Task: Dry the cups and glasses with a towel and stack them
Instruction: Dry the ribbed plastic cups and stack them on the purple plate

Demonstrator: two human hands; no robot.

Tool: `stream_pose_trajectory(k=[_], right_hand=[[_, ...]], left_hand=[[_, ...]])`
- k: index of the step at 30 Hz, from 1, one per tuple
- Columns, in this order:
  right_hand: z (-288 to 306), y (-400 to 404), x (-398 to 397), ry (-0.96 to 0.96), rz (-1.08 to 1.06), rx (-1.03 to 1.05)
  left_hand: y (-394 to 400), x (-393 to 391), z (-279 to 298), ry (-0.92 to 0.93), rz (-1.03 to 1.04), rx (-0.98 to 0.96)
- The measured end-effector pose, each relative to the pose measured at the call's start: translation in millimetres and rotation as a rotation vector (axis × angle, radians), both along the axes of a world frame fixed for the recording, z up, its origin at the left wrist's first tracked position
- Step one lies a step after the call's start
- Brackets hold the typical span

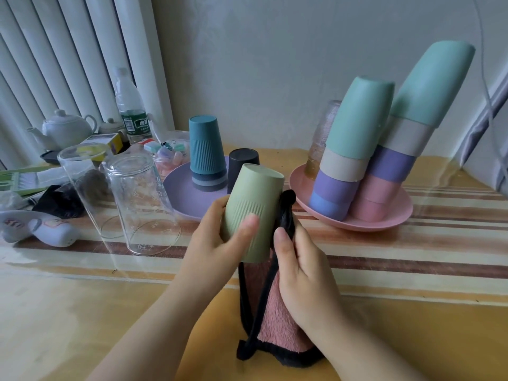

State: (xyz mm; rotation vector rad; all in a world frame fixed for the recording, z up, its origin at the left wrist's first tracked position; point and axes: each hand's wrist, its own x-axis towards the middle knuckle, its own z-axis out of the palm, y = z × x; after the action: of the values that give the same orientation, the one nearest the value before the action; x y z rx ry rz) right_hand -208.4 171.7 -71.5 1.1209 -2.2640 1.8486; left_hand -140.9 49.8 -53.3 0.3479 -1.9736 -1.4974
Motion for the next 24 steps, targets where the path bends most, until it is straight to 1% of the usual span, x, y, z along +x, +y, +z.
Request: stream_pose_trajectory(k=[2,3,6,9,11,14,17,19,21,24], right_hand=[[-3,-2,2,0.01,0.003,0.042],[-2,-2,2,-0.007,0.018,0.027],[8,2,-1,-0.114,0.031,-0.129],[18,7,-6,-0.14,0.042,-0.242],[17,6,-5,-0.146,0.089,-0.255],[6,2,-2,-0.132,0.144,-0.131],[-4,-1,-3,-0.097,0.113,0.059],[-6,-2,-4,-0.102,0.097,0.124],[-4,-2,-7,-0.126,0.103,0.106],[0,-1,-14,-0.178,0.112,0.135]], left_hand=[[2,-1,-1,-0.061,0.009,-0.072],[3,0,-1,-0.085,0.001,-0.075],[7,0,-2,-0.131,-0.144,-0.053],[16,2,-4,-0.116,-0.301,0.065],[18,2,-4,-0.069,-0.321,0.191],[10,3,-1,0.028,-0.283,0.401],[-2,2,0,0.081,-0.265,0.541],[-7,2,0,0.089,-0.278,0.545],[-11,2,-1,0.09,-0.29,0.507],[-14,5,2,0.019,-0.321,0.353]])
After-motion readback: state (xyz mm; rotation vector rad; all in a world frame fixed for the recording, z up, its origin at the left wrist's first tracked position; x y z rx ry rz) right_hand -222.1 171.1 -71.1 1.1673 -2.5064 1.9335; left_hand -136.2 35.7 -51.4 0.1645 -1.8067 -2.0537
